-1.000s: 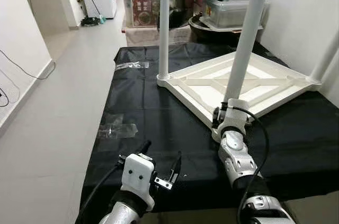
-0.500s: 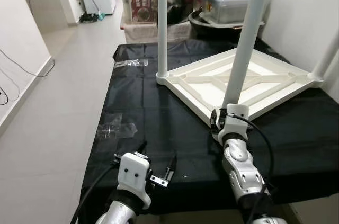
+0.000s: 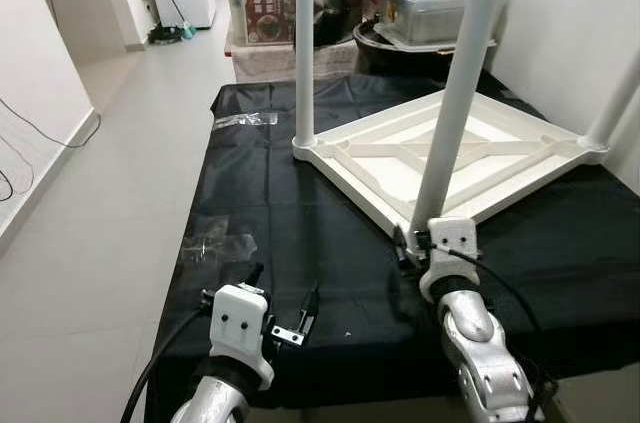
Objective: Building children table
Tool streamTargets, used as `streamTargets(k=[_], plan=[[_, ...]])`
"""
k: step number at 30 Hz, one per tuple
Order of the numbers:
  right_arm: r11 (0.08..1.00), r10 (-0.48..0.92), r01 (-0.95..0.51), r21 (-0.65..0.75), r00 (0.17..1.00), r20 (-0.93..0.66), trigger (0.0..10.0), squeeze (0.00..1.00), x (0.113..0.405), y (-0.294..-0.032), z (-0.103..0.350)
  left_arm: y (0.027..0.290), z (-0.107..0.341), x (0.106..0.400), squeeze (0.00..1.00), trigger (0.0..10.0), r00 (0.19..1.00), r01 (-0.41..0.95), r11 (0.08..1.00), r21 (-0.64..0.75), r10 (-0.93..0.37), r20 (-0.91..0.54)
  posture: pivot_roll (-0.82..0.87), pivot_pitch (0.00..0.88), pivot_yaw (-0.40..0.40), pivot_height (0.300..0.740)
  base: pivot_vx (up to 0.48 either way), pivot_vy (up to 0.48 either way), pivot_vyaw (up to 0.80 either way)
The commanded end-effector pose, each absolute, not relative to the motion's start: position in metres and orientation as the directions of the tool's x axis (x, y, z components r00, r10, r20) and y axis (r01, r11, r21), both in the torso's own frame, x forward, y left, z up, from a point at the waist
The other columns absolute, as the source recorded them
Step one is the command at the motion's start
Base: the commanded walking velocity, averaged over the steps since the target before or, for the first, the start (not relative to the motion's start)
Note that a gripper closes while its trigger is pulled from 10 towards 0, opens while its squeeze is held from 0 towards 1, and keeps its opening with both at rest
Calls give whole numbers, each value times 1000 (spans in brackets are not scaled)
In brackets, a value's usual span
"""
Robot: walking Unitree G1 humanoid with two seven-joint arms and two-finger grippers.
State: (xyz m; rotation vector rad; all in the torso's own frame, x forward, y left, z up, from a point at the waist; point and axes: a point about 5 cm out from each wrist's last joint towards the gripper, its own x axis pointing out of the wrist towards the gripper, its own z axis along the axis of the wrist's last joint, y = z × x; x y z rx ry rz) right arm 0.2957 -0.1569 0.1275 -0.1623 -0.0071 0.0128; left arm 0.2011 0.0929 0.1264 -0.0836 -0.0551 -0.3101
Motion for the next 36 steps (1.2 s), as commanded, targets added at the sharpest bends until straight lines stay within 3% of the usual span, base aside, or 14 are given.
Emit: streamTargets(k=[1,4,6,8,14,21,24,27,29,32,36], plan=[[981,99,-99,-166,995,-8,10000,0,287,-151,130,95,119,201,0,10000,957,290,954,-82,-289,29,45,0,-6,740,0,0,0],[978,129,-130,-162,992,-19,10000,0,283,-150,131,95,119,201,0,10000,957,289,954,-82,-288,28,45,0,-6,740,0,0,0],[965,221,-221,-140,975,-20,10000,0,277,-141,134,96,119,201,0,10000,957,289,954,-83,-288,27,41,0,-6,740,0,0,0],[939,336,-337,-63,942,-23,10000,0,274,-126,137,96,119,201,0,10000,957,290,953,-84,-289,27,39,0,-5,740,0,0,0],[857,512,-514,43,858,43,10000,0,276,-91,152,97,120,201,0,10000,957,291,954,-79,-289,29,39,0,-5,740,0,0,0],[848,525,-528,43,849,67,10000,0,290,-75,161,97,120,201,0,10000,956,292,953,-75,-291,33,49,0,-9,740,0,0,0],[862,505,-507,25,861,56,10000,0,327,-53,170,90,129,199,0,10000,948,316,947,-60,-313,60,70,0,-19,740,0,0,0],[861,506,-508,22,861,53,10000,0,329,-51,171,89,130,198,0,10000,947,318,946,-59,-315,62,70,0,-19,740,0,0,0],[891,445,-442,-106,895,15,10000,0,356,-38,178,87,130,193,0,10000,950,310,947,-78,-307,55,85,20,-31,740,0,0,0],[892,424,-418,-174,906,-7,10000,0,378,-29,191,84,131,188,0,10000,953,303,949,-90,-299,50,94,68,-39,740,0,0,0],[901,385,-381,-208,922,-22,10000,0,388,-32,199,82,133,185,0,10000,954,301,949,-92,-297,50,97,95,-42,740,0,0,0]])
